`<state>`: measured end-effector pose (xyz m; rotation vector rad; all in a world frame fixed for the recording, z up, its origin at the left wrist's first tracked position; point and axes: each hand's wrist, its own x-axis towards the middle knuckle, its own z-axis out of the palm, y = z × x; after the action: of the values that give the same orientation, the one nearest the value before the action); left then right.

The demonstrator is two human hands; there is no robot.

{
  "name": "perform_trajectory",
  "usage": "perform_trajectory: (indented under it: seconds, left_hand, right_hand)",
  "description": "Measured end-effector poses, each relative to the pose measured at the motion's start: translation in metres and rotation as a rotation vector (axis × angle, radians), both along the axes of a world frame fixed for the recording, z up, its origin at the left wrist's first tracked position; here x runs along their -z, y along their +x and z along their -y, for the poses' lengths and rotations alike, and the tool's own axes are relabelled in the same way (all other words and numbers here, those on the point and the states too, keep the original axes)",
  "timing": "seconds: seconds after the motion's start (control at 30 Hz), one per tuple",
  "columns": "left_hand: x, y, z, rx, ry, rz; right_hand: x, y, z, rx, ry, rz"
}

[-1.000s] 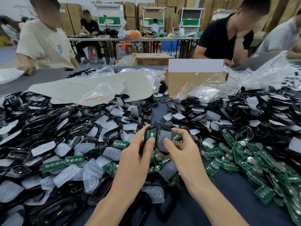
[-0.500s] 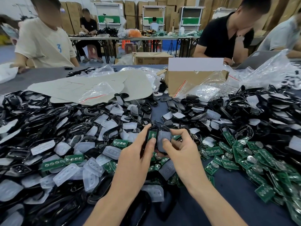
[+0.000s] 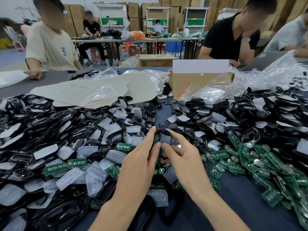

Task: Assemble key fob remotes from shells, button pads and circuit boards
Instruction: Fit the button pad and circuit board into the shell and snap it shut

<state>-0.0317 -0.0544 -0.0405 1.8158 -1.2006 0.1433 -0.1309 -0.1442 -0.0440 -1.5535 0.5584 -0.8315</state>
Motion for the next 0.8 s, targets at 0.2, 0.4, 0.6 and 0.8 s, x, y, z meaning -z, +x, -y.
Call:
perform_trajectory:
  seconds: [0.2,0.4,0.6,0.8]
  left_hand:
    - [0.005,0.003,0.002,0.013,0.016,0.007]
    - [0.007,0.001,0.002,0.040,0.040,0.000]
    - [0.002,-0.006,0.000,0.102,0.146,0.030]
    - [-0.002,0.000,-0.006,0.172,0.223,0.098]
  right_hand:
    - [-0.001,0.001,-0.001,-0.060,0.015,0.007]
    - [-0.002,0.000,-0.002,-0.133,0.095,0.026]
    - [-0.008,-0.004,-0.001,-0.147,0.159,0.062]
    - [-0.009,-0.009,0.005,-0.204,0.284,0.087]
